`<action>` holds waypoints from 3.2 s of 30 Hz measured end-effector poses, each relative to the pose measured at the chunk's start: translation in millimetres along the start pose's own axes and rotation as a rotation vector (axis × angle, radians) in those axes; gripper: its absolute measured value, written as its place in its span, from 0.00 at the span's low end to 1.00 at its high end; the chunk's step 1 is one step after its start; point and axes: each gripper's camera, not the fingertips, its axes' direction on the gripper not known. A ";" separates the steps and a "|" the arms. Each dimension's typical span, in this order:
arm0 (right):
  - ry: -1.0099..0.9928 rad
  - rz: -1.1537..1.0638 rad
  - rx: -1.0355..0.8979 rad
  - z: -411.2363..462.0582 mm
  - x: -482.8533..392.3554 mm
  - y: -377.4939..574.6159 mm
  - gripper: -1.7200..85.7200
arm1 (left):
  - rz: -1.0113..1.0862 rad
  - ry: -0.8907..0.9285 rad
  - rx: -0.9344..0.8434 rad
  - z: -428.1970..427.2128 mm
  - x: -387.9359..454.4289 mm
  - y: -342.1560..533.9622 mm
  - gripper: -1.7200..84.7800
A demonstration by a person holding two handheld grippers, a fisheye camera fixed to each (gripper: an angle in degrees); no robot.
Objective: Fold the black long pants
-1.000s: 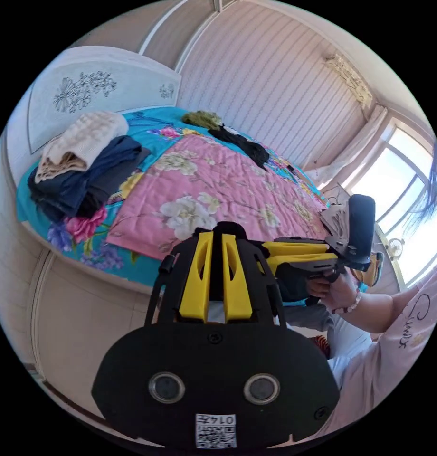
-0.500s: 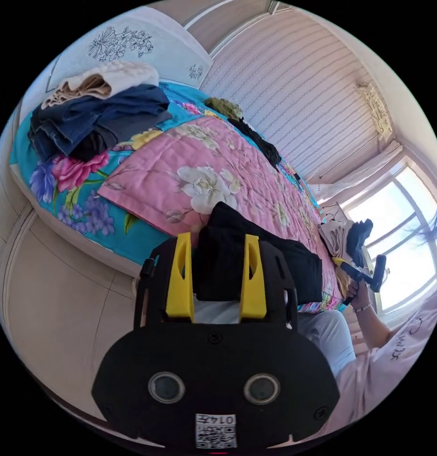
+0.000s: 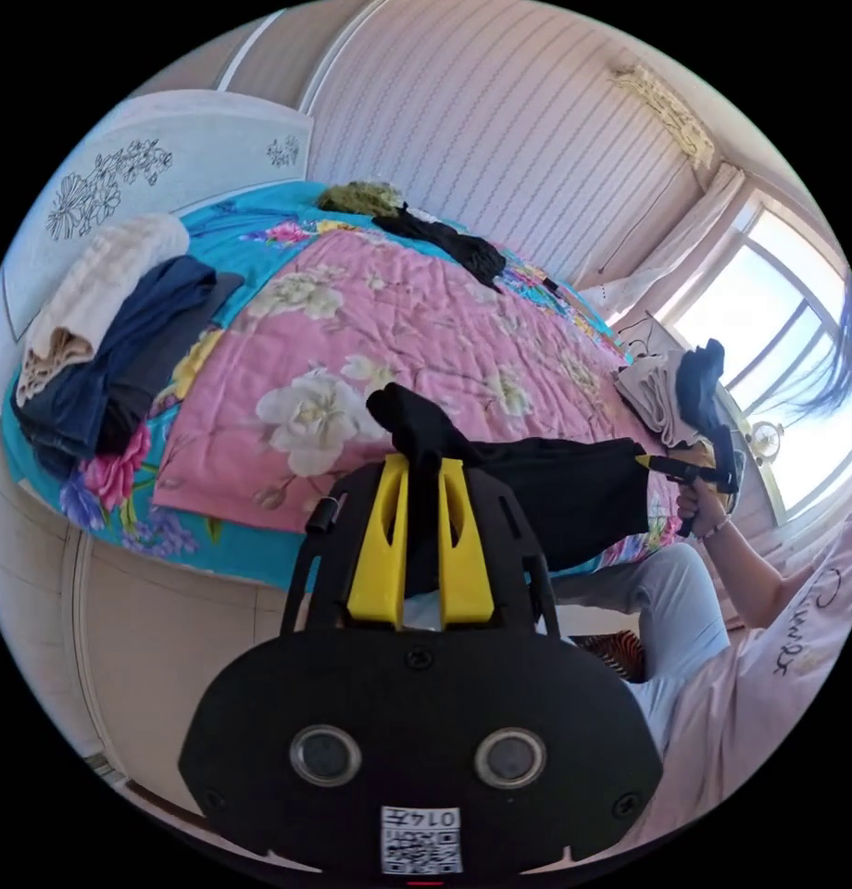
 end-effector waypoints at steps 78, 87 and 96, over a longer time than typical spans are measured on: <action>-0.193 0.204 0.304 -174.6 221.3 41.3 0.04 | 0.792 0.519 0.023 212.9 602.9 100.7 0.07; -0.375 0.046 0.328 -153.0 143.9 1.0 0.05 | 0.496 0.456 0.164 140.0 474.4 59.7 0.07; -0.411 -0.127 0.102 6.2 7.5 -104.7 0.08 | 0.166 -0.081 0.093 104.4 294.5 42.8 0.06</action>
